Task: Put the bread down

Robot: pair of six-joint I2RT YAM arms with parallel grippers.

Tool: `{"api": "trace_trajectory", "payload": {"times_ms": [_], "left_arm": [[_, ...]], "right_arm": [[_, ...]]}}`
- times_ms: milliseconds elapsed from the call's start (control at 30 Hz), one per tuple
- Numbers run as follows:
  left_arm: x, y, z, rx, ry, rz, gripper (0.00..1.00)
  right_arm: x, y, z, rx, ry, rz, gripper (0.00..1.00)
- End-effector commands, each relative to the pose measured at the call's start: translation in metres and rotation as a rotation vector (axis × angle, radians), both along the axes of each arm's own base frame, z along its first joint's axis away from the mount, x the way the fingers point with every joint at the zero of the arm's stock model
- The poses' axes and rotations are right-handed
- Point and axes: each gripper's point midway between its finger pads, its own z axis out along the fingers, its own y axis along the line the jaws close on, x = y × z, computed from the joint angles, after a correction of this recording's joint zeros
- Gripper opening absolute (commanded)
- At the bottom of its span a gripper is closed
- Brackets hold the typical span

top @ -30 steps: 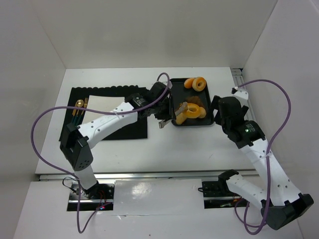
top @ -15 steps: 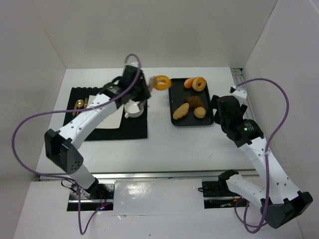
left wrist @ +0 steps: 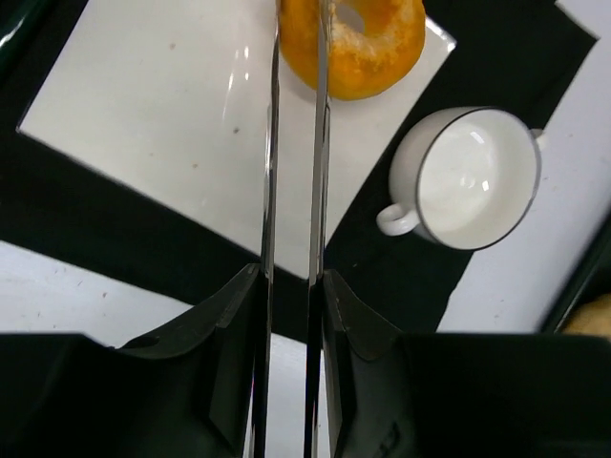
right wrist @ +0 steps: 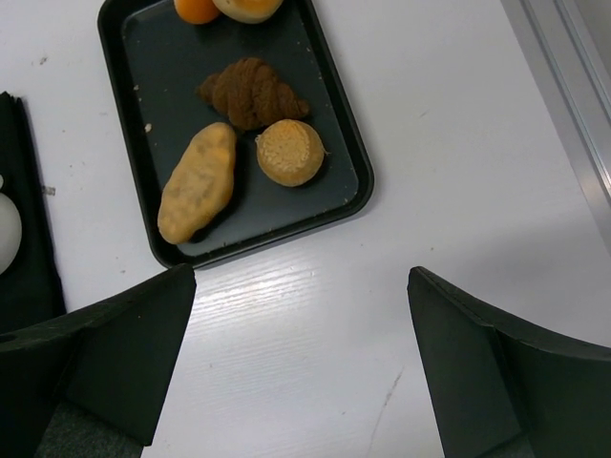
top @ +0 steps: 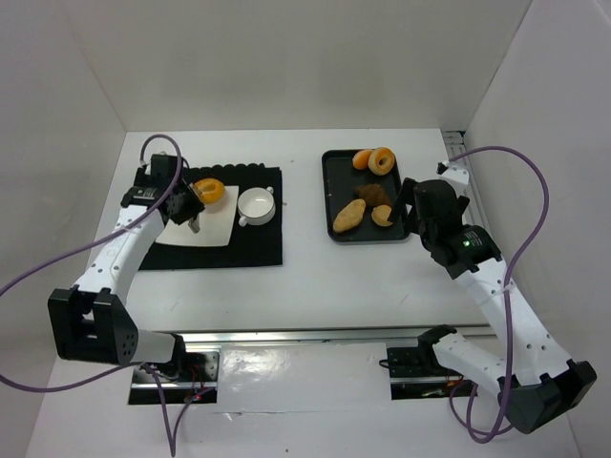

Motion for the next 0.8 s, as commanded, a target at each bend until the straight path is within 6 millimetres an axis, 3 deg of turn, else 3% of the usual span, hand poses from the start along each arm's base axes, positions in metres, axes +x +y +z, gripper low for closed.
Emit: {"api": "trace_trajectory", "payload": {"times_ms": [0, 133, 233, 300, 400, 533, 633, 733, 767], "left_arm": [[-0.006, 0.001, 0.011, -0.047, -0.065, -0.003, 0.13], [-0.017, 0.011, -0.011, -0.074, -0.021, 0.042, 0.16], [-0.02, 0.005, -0.012, -0.1, -0.017, 0.019, 0.44], [-0.018, 0.005, 0.0, -0.092, -0.03, 0.009, 0.62], [-0.022, 0.008, 0.018, -0.074, -0.051, 0.008, 0.65], [-0.023, 0.009, 0.063, -0.011, -0.165, 0.005, 0.66], [-0.021, -0.012, 0.09, 0.027, -0.243, -0.127, 0.62], [-0.019, -0.061, 0.104, 0.009, -0.287, -0.32, 0.61], [-0.02, -0.089, 0.105, -0.003, -0.3, -0.41, 0.61]], "right_arm": [[0.006, 0.004, 0.011, 0.009, -0.043, 0.012, 0.99], [0.006, 0.004, 0.011, 0.009, -0.043, 0.012, 0.99], [0.006, 0.006, 0.01, 0.014, -0.041, 0.02, 0.99], [0.006, 0.008, 0.01, 0.019, -0.039, 0.029, 0.99], [0.007, 0.008, 0.015, 0.023, -0.049, 0.029, 0.99], [0.007, 0.009, 0.014, 0.028, -0.047, 0.036, 0.99], [0.006, 0.011, 0.014, 0.026, -0.044, 0.05, 0.99], [0.008, 0.011, 0.015, 0.029, -0.052, 0.05, 0.99], [0.008, 0.012, 0.016, 0.037, -0.054, 0.046, 0.99]]}}
